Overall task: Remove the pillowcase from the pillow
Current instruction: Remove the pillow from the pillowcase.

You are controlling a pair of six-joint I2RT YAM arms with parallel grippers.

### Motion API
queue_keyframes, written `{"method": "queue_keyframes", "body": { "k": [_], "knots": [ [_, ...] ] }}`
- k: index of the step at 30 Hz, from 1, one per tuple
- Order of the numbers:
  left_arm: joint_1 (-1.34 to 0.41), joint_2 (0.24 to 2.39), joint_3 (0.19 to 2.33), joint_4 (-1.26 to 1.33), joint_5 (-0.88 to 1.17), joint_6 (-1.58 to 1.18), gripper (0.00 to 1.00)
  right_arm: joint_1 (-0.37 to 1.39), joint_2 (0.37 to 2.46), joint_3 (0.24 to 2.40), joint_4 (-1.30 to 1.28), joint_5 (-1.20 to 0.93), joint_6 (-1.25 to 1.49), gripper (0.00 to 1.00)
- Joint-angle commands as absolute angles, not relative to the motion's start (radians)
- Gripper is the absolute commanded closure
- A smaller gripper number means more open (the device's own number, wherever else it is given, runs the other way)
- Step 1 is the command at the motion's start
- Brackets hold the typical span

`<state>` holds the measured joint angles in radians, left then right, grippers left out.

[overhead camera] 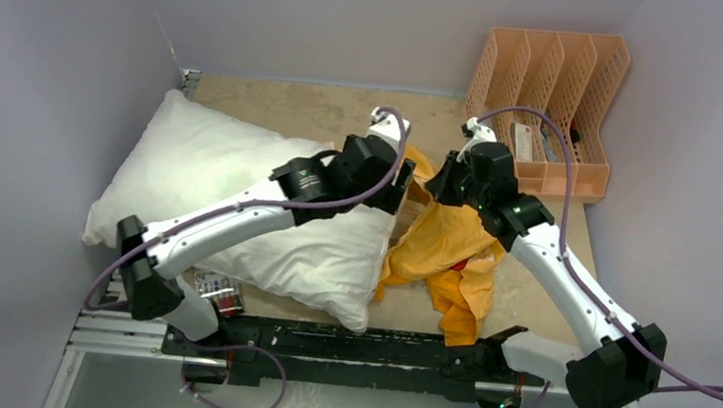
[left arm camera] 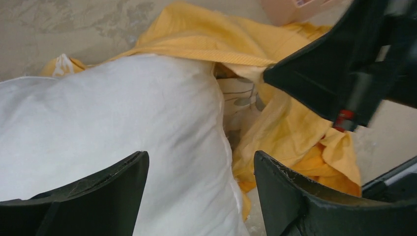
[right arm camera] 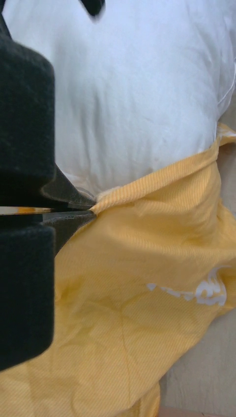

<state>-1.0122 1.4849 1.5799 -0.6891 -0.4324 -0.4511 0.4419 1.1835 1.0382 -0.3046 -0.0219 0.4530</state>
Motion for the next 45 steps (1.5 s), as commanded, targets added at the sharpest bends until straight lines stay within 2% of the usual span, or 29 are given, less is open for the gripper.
{"method": "queue_keyframes", "body": {
  "k": [1, 2, 5, 7, 9, 17, 22, 27, 29, 30, 34, 35, 38, 40, 43, 45],
  "knots": [
    [-0.977, 1.596, 1.527, -0.734, -0.470, -0.432, 0.23, 0.437, 1.133, 1.071, -0.283, -0.033, 0.528, 1.00],
    [-0.971, 1.614, 1.498, -0.744, -0.488, -0.450, 0.26, 0.437, 1.133, 1.070, -0.283, -0.027, 0.530, 1.00],
    [-0.943, 1.639, 1.383, -0.730, -0.533, -0.498, 0.47, 0.437, 1.138, 1.078, -0.320, 0.005, 0.547, 1.00],
    [-0.929, 1.634, 1.334, -0.741, -0.545, -0.519, 0.79, 0.437, 1.139, 1.080, -0.345, 0.040, 0.552, 1.00],
    [-0.927, 1.600, 1.311, -0.748, -0.573, -0.531, 1.00, 0.437, 1.143, 1.086, -0.375, 0.103, 0.544, 1.00],
    [-0.897, 1.332, 1.305, -0.746, -0.622, -0.526, 1.00, 0.403, 1.219, 1.140, -0.538, 0.356, 0.490, 1.00],
    [-0.852, 1.201, 1.301, -0.825, -0.675, -0.546, 1.00, 0.316, 1.241, 1.098, -0.561, 0.285, 0.525, 1.00],
    [-0.812, 1.122, 1.334, -0.849, -0.666, -0.536, 1.00, 0.304, 1.233, 1.056, -0.556, 0.250, 0.538, 1.00],
    [-0.811, 1.107, 1.359, -0.845, -0.675, -0.530, 1.00, 0.304, 1.220, 1.044, -0.504, 0.100, 0.461, 1.00],
    [-0.811, 1.106, 1.378, -0.848, -0.683, -0.523, 1.00, 0.304, 1.212, 1.032, -0.448, -0.127, 0.401, 1.00],
    [-0.800, 1.143, 1.470, -0.861, -0.732, -0.490, 1.00, 0.345, 1.231, 1.011, -0.256, -0.698, 0.337, 1.00],
    [-0.790, 1.158, 1.495, -0.869, -0.748, -0.484, 1.00, 0.379, 1.255, 1.017, -0.243, -0.751, 0.337, 1.00],
    [-0.699, 1.216, 1.571, -0.896, -0.748, -0.480, 1.00, 0.520, 1.341, 1.060, -0.329, -0.692, 0.258, 1.00],
    [-0.627, 1.229, 1.588, -0.869, -0.673, -0.468, 1.00, 0.560, 1.395, 1.068, -0.356, -0.742, 0.224, 0.95],
    [-0.593, 1.239, 1.602, -0.823, -0.620, -0.460, 1.00, 0.571, 1.434, 1.065, -0.366, -0.815, 0.215, 0.79],
    [-0.584, 1.252, 1.611, -0.818, -0.611, -0.459, 1.00, 0.576, 1.429, 1.062, -0.367, -0.716, 0.245, 0.54]
  ]
}}
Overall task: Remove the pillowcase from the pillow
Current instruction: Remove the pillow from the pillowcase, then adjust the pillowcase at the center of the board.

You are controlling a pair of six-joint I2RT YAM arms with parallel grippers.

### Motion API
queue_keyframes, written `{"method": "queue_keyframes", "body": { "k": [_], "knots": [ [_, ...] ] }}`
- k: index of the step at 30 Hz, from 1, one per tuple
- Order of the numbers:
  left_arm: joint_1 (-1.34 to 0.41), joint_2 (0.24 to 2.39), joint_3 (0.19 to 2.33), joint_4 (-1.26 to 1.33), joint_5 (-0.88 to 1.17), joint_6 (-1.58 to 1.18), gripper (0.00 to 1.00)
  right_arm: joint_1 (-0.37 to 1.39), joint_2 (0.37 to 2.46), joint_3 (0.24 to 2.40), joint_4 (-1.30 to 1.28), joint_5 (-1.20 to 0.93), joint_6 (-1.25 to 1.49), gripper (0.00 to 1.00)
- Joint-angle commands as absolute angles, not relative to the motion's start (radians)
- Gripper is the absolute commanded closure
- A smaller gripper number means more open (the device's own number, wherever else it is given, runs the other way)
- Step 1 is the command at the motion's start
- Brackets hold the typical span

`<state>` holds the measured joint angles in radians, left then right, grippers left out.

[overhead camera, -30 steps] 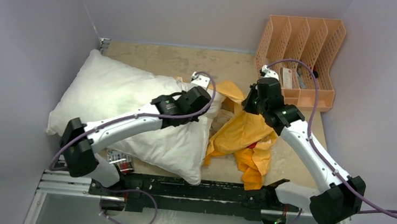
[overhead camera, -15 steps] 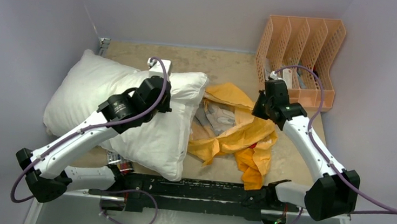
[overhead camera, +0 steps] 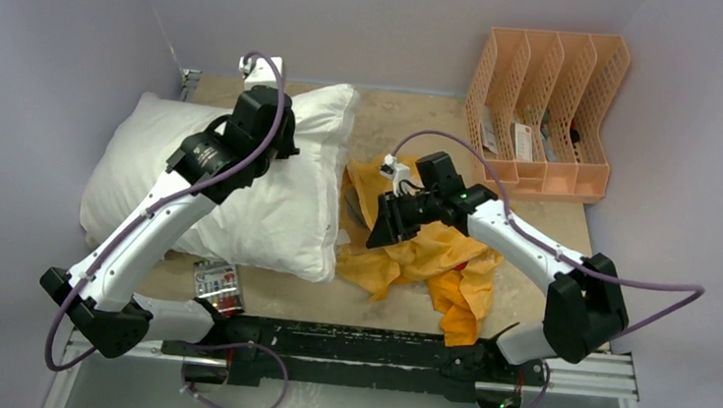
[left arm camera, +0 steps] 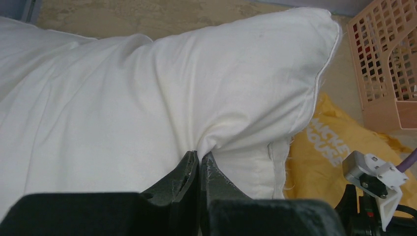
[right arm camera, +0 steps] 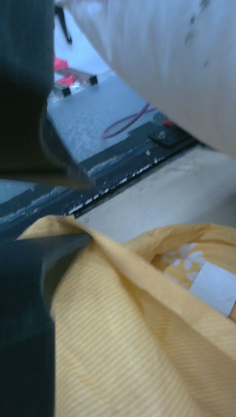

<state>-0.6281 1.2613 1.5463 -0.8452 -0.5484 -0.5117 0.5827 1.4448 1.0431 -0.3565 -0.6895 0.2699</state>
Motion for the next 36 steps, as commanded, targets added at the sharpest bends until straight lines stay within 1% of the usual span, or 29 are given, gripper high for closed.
{"method": "queue_keyframes", "body": {
  "k": [1, 2, 3, 5, 6, 8, 11, 16, 17, 18, 19, 20, 21, 22, 24, 25, 26, 27, 28, 30, 33, 36],
  "knots": [
    [-0.581, 1.256, 1.611, -0.814, -0.611, -0.459, 1.00, 0.578, 1.422, 1.050, -0.354, -0.657, 0.260, 0.45],
    [-0.575, 1.255, 1.609, -0.808, -0.611, -0.460, 1.00, 0.582, 1.417, 1.032, -0.335, -0.615, 0.269, 0.42],
    [-0.570, 1.253, 1.603, -0.797, -0.614, -0.462, 1.00, 0.588, 1.416, 1.007, -0.301, -0.569, 0.279, 0.38],
    [-0.558, 1.242, 1.591, -0.774, -0.629, -0.462, 1.00, 0.601, 1.422, 0.920, -0.182, -0.482, 0.313, 0.22],
    [-0.550, 1.238, 1.587, -0.765, -0.632, -0.459, 1.00, 0.614, 1.429, 0.888, -0.129, -0.437, 0.331, 0.18],
    [-0.535, 1.241, 1.596, -0.763, -0.619, -0.450, 1.00, 0.660, 1.447, 0.843, -0.031, -0.379, 0.331, 0.14],
    [-0.529, 1.252, 1.608, -0.773, -0.604, -0.446, 1.00, 0.725, 1.477, 0.794, 0.089, -0.240, 0.337, 0.02],
    [-0.526, 1.221, 1.588, -0.764, -0.588, -0.446, 1.00, 0.832, 1.573, 0.821, 0.081, 0.132, 0.342, 0.01],
    [-0.525, 1.217, 1.588, -0.762, -0.583, -0.443, 1.00, 0.856, 1.595, 0.831, 0.055, 0.267, 0.380, 0.01],
    [-0.524, 1.217, 1.592, -0.762, -0.580, -0.439, 1.00, 0.879, 1.615, 0.843, -0.032, 0.433, 0.500, 0.02],
    [-0.522, 1.219, 1.599, -0.767, -0.573, -0.435, 1.00, 0.887, 1.627, 0.840, -0.093, 0.514, 0.610, 0.08],
    [-0.521, 1.221, 1.604, -0.776, -0.567, -0.432, 1.00, 0.888, 1.633, 0.822, -0.101, 0.513, 0.666, 0.11],
    [-0.520, 1.222, 1.606, -0.779, -0.562, -0.430, 1.00, 0.888, 1.634, 0.817, -0.136, 0.556, 0.699, 0.17],
    [-0.520, 1.223, 1.604, -0.778, -0.557, -0.431, 1.00, 0.887, 1.629, 0.820, -0.176, 0.577, 0.767, 0.29],
    [-0.520, 1.221, 1.595, -0.774, -0.545, -0.431, 1.00, 0.888, 1.585, 0.813, -0.224, 0.601, 0.812, 0.51],
    [-0.520, 1.221, 1.590, -0.771, -0.538, -0.431, 1.00, 0.887, 1.548, 0.808, -0.254, 0.629, 0.846, 0.68],
    [-0.520, 1.221, 1.585, -0.768, -0.533, -0.431, 1.00, 0.886, 1.504, 0.804, -0.286, 0.668, 0.880, 0.88],
    [-0.519, 1.220, 1.580, -0.764, -0.520, -0.431, 1.00, 0.878, 1.463, 0.807, -0.328, 0.720, 0.924, 0.97],
    [-0.518, 1.220, 1.577, -0.761, -0.504, -0.429, 1.00, 0.862, 1.417, 0.817, -0.373, 0.743, 0.949, 0.99],
    [-0.518, 1.226, 1.577, -0.759, -0.475, -0.429, 1.00, 0.811, 1.316, 0.856, -0.441, 0.759, 0.928, 1.00],
    [-0.518, 1.234, 1.573, -0.750, -0.439, -0.428, 1.00, 0.695, 1.191, 0.950, -0.535, 0.798, 0.826, 1.00],
    [-0.518, 1.238, 1.559, -0.737, -0.418, -0.434, 1.00, 0.560, 1.064, 1.046, -0.551, 0.857, 0.657, 1.00]
  ]
}}
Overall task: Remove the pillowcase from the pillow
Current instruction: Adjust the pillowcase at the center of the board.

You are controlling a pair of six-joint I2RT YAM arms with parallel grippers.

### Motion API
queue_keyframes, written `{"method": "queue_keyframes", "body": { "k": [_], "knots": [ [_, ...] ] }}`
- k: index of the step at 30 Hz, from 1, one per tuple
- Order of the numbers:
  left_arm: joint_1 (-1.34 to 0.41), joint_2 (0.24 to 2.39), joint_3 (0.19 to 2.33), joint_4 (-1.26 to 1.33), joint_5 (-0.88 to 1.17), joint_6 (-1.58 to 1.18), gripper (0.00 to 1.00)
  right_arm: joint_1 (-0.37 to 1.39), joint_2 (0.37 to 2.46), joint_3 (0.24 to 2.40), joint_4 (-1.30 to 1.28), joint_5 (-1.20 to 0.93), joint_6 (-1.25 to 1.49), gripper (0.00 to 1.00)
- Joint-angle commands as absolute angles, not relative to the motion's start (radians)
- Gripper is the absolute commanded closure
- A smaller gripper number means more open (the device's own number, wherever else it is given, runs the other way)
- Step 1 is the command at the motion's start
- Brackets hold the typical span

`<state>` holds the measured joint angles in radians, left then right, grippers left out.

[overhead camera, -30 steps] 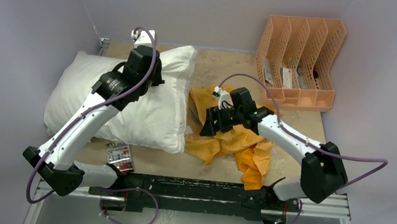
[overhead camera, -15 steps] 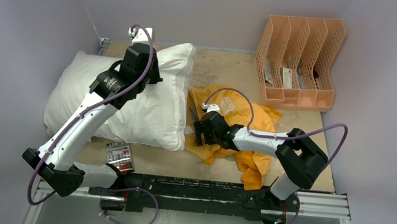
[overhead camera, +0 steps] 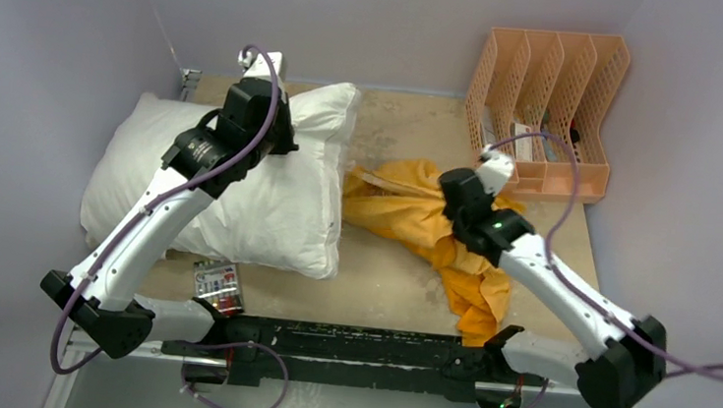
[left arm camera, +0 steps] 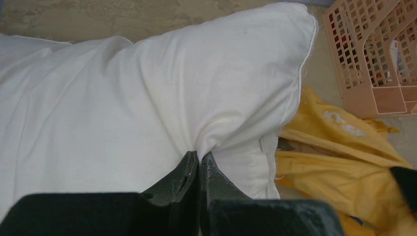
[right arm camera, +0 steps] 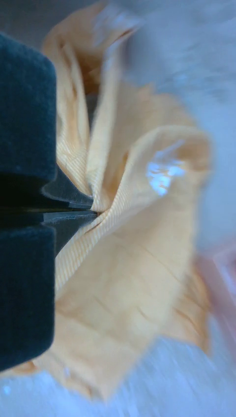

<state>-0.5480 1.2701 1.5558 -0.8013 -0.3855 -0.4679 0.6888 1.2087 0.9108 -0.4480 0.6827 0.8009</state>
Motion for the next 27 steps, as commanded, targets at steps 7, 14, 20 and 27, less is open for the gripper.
{"method": "queue_keyframes", "body": {
  "k": [7, 14, 20, 27],
  "knots": [
    [-0.518, 1.277, 1.527, -0.679, -0.298, -0.438, 1.00, 0.464, 0.965, 1.342, -0.537, 0.989, 0.301, 1.00],
    [-0.518, 1.374, 1.532, -0.606, -0.138, -0.455, 1.00, 0.463, 0.988, 1.457, -0.390, 1.093, -0.030, 1.00],
    [-0.577, 1.513, 1.564, -0.517, -0.047, -0.491, 1.00, 0.464, 0.954, 1.264, -0.841, 0.960, 0.567, 1.00],
    [-0.660, 1.749, 1.811, -0.591, -0.084, -0.439, 1.00, 0.458, 0.905, 0.824, -0.865, 0.682, 1.026, 0.99]
  ]
}}
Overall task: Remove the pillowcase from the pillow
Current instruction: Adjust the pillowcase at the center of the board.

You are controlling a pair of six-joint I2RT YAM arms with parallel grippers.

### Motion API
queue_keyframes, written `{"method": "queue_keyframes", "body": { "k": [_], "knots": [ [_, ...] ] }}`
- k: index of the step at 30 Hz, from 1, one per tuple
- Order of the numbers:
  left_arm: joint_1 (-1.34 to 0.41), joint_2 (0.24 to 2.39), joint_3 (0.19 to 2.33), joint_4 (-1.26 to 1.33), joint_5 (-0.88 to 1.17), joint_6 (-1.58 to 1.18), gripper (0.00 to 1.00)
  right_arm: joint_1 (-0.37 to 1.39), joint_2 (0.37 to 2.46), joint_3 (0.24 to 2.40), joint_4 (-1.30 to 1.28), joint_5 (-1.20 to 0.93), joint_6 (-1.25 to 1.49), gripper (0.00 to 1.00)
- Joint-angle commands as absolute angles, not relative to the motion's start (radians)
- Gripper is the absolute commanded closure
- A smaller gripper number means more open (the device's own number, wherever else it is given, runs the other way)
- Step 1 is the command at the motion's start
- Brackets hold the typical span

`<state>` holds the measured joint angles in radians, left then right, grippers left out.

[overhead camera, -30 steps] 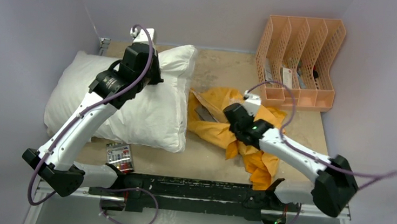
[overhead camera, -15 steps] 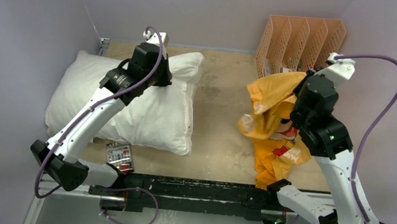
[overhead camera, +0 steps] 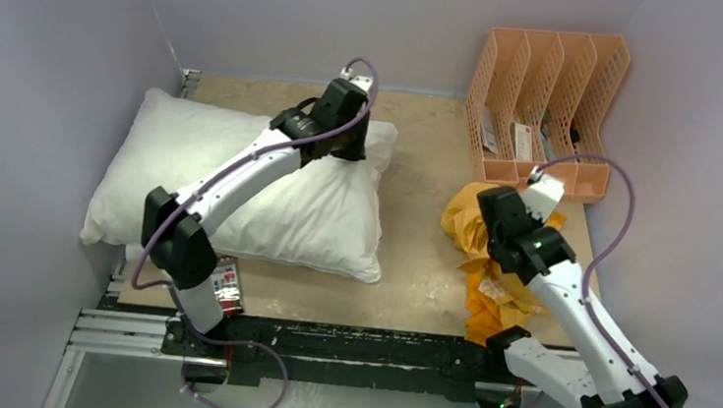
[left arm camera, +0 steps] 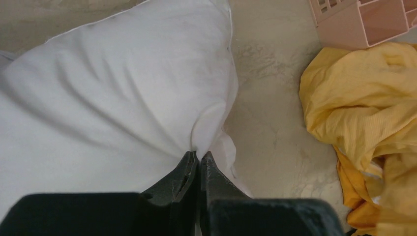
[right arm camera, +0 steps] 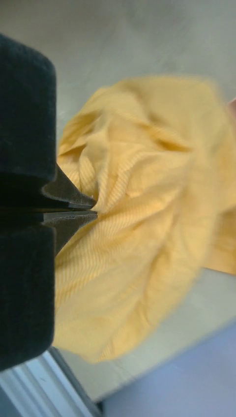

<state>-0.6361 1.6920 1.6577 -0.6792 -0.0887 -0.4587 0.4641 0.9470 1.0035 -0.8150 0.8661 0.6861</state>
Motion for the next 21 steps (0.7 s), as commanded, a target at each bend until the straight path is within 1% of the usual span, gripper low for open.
{"method": "queue_keyframes", "body": {
  "k": [1, 2, 5, 7, 9, 10, 11, 12, 13, 15, 17, 21],
  "knots": [
    [-0.660, 1.774, 1.823, -0.587, -0.072, -0.440, 1.00, 0.454, 0.900, 0.792, -0.831, 0.645, 1.048, 0.96],
    [-0.662, 1.797, 1.828, -0.581, -0.058, -0.442, 1.00, 0.451, 0.900, 0.774, -0.801, 0.614, 1.056, 0.89],
    [-0.673, 1.849, 1.841, -0.555, 0.008, -0.455, 1.00, 0.451, 0.926, 0.804, -0.783, 0.621, 1.048, 0.84],
    [-0.694, 1.876, 1.864, -0.567, 0.045, -0.453, 1.00, 0.451, 0.945, 0.873, -0.801, 0.661, 0.995, 0.77],
    [-0.715, 1.887, 1.878, -0.598, 0.043, -0.431, 0.84, 0.452, 0.951, 0.953, -0.813, 0.706, 0.923, 0.71],
    [-0.717, 1.883, 1.878, -0.605, 0.040, -0.427, 0.71, 0.451, 0.948, 0.991, -0.814, 0.729, 0.884, 0.69],
    [-0.718, 1.871, 1.872, -0.609, 0.035, -0.426, 0.52, 0.451, 0.941, 1.021, -0.811, 0.749, 0.852, 0.67],
    [-0.719, 1.850, 1.867, -0.612, 0.020, -0.426, 0.47, 0.451, 0.930, 1.050, -0.800, 0.765, 0.815, 0.64],
    [-0.718, 1.822, 1.855, -0.610, 0.005, -0.424, 0.43, 0.451, 0.915, 1.070, -0.780, 0.772, 0.770, 0.63],
    [-0.716, 1.755, 1.843, -0.612, -0.057, -0.419, 0.38, 0.451, 0.879, 1.093, -0.721, 0.769, 0.684, 0.53],
    [-0.716, 1.682, 1.846, -0.636, -0.111, -0.405, 0.35, 0.452, 0.846, 1.105, -0.664, 0.752, 0.625, 0.49],
    [-0.690, 1.551, 1.800, -0.670, -0.213, -0.376, 0.31, 0.451, 0.813, 1.087, -0.596, 0.701, 0.566, 0.45]
  ]
}}
